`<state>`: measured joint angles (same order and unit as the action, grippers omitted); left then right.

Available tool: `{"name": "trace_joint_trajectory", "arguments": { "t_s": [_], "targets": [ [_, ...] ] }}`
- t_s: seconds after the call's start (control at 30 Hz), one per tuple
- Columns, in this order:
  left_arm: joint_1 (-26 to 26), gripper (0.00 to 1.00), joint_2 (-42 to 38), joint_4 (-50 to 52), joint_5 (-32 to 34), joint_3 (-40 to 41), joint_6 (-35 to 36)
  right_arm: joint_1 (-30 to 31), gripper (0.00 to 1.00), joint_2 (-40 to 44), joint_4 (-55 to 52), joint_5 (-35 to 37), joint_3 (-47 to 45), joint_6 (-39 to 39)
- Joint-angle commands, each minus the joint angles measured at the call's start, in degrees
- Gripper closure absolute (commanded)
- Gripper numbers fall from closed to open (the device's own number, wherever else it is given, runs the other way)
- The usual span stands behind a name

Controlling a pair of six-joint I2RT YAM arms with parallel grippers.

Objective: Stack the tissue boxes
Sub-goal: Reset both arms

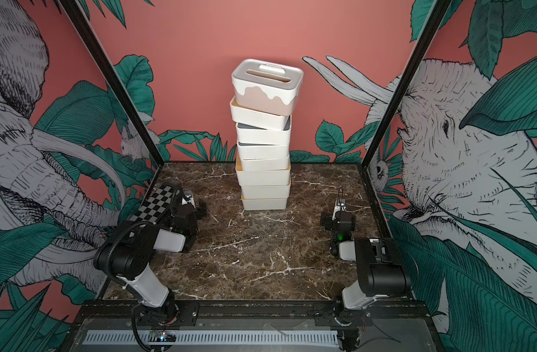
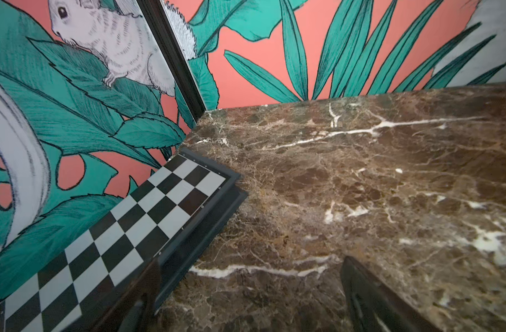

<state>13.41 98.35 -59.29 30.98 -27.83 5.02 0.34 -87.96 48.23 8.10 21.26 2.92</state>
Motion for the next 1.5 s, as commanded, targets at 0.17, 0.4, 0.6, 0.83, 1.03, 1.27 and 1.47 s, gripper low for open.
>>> {"name": "trace_joint_trajectory", "arguments": {
  "t_s": [0.17,0.4,0.6,0.83,1.03,1.27,1.47],
  "targets": [
    [-0.7,0.0,-1.3,9.5,0.0,-8.5,-0.4,0.2,0.01,0.8,2.2,0.0,0.5,-0.5],
    [-2.1,0.01,-4.4,6.2,-2.8,-6.8,-0.1,0.2,0.01,0.7,2.2,0.1,0.5,-0.5],
    [-2.8,0.0,-21.9,35.5,-4.8,-8.7,-4.8,0.2,0.01,0.8,2.2,0.1,0.5,-0.5],
    [-5.5,0.0,-19.6,21.5,-4.7,-1.6,1.1,0.3,0.01,0.7,2.1,0.2,0.5,-0.5],
    [-5.5,0.01,-20.3,7.1,-1.1,10.9,-2.1,0.3,0.01,0.7,2.1,0.2,0.5,-0.6],
    [-6.7,0.0,-6.1,-3.0,-13.0,7.1,2.4,0.3,0.01,0.7,2.1,0.3,0.5,-0.6],
    [-8.6,0.0,-10.5,9.0,-14.9,5.4,-1.3,0.4,0.01,0.7,2.0,0.3,0.5,-0.6]
  ]
}}
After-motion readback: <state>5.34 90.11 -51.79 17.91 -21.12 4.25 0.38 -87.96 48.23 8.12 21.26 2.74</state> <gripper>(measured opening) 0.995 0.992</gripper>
